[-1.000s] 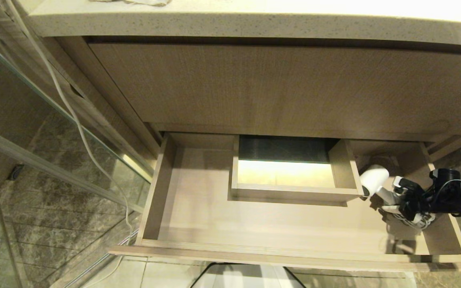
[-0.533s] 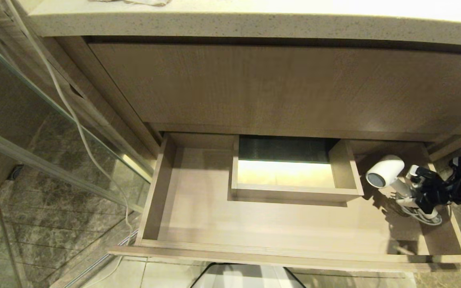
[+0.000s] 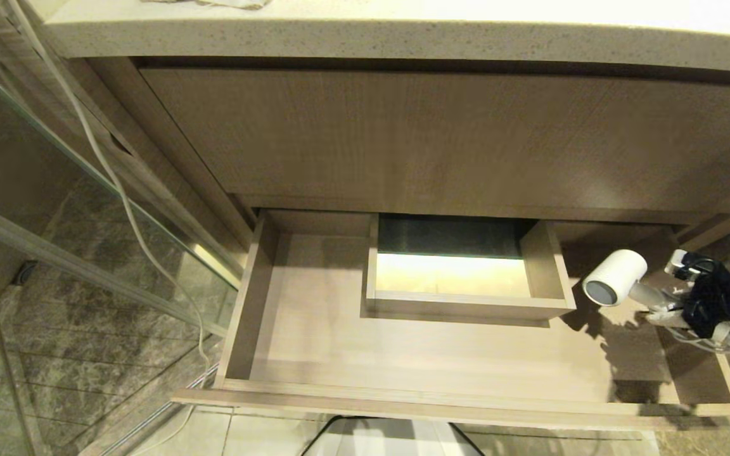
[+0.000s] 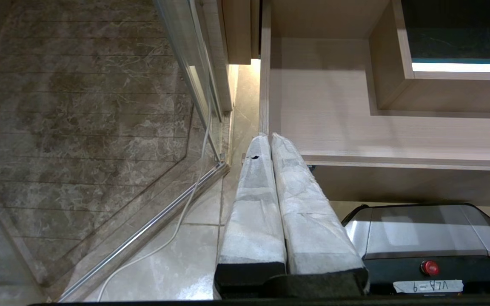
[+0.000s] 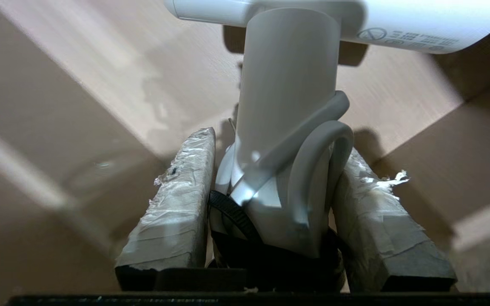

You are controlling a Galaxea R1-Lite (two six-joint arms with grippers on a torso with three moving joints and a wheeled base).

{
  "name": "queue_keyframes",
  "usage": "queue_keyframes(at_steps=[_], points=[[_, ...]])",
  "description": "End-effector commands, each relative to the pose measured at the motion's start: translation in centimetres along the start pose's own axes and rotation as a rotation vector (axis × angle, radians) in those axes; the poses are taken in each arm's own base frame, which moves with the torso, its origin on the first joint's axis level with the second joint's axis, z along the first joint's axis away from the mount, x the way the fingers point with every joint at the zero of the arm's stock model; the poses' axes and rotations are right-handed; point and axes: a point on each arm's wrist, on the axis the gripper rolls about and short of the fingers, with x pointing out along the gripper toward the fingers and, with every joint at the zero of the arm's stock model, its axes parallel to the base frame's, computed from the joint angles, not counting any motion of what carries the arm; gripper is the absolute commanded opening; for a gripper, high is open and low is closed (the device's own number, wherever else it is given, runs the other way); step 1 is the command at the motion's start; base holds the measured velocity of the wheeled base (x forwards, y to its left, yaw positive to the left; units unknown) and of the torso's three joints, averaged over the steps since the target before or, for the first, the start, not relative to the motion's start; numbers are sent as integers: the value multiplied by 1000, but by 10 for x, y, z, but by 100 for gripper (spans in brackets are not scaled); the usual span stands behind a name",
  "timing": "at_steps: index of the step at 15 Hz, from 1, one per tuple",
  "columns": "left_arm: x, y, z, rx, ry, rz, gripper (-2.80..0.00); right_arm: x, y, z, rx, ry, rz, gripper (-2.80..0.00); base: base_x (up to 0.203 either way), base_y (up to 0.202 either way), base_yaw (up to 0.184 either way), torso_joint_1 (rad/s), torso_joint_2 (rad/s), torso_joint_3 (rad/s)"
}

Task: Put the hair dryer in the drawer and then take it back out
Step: Take the hairdryer out

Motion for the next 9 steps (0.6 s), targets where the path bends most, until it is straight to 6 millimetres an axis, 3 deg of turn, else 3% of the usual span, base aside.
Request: queue_keyframes(at_steps=[1,4,9], points=[[0,0,0,0,1,0,-280,-32,8,20,-17,-13,-25,-280,0,0,0,0,0,0],[0,0,0,0,1,0,-280,-56,21,33,-2,-14,-29,-280,0,0,0,0,0,0],[0,0,0,0,1,0,-280,-129,57,75,122,-58,-119,-280,0,0,0,0,0,0]])
